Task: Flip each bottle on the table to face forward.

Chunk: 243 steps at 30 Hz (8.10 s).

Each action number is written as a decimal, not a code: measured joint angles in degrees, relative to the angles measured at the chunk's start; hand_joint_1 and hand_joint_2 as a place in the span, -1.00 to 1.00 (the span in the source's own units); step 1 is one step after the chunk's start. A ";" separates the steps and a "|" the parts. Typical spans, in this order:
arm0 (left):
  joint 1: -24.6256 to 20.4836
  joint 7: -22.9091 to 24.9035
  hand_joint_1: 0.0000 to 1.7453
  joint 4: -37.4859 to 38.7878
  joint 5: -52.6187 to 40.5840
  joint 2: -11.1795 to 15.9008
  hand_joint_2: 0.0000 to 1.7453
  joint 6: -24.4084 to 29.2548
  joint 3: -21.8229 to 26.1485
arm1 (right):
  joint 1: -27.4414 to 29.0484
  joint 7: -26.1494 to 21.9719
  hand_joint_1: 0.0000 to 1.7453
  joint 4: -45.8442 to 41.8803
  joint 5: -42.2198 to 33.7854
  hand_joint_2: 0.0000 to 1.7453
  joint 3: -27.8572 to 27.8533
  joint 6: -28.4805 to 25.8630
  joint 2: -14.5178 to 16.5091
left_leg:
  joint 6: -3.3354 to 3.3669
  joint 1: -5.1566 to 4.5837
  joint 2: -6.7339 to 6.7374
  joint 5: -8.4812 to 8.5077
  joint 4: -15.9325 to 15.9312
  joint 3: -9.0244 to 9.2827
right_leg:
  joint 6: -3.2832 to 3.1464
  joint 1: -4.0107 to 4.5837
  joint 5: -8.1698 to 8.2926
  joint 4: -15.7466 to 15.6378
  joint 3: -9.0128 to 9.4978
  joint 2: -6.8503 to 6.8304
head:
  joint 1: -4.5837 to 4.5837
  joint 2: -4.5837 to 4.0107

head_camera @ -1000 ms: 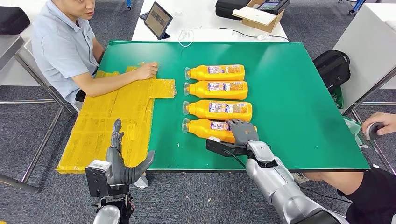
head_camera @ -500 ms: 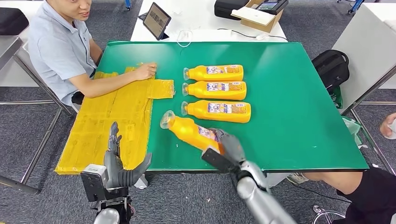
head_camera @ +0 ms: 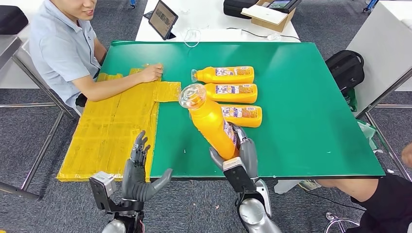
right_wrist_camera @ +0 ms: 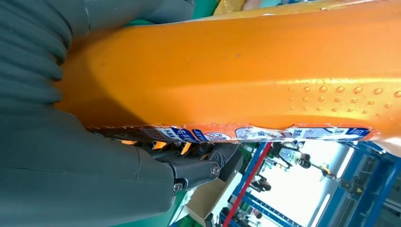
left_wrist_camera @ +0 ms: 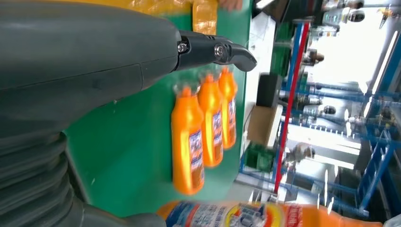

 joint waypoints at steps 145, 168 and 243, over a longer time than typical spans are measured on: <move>-32.47 4.88 -1.00 43.09 -36.02 9.47 1.00 -3.87 3.43 | 3.51 -8.64 -1.00 5.70 7.63 -1.00 18.55 -10.84 -1.43 | -0.03 0.02 -0.04 0.05 -0.03 0.32 | -0.06 0.03 -0.03 0.03 0.36 -0.10 | 0.02 0.00; -6.91 -2.00 -1.00 4.14 11.97 0.00 1.00 -6.02 10.88 | 5.66 -4.62 -1.00 4.77 17.28 1.00 15.51 -15.87 -1.77 | -0.01 0.02 0.00 0.02 -0.01 0.02 | -0.06 0.04 -0.05 0.01 0.02 -0.07 | 0.01 0.00; -2.33 4.10 -1.00 -1.83 7.90 -0.42 1.00 -9.60 1.70 | -31.35 28.58 0.51 47.80 44.99 1.00 6.82 14.52 -9.18 | 0.07 0.00 0.02 0.11 0.01 0.33 | -0.03 0.01 0.02 0.00 0.34 -0.04 | 0.00 0.00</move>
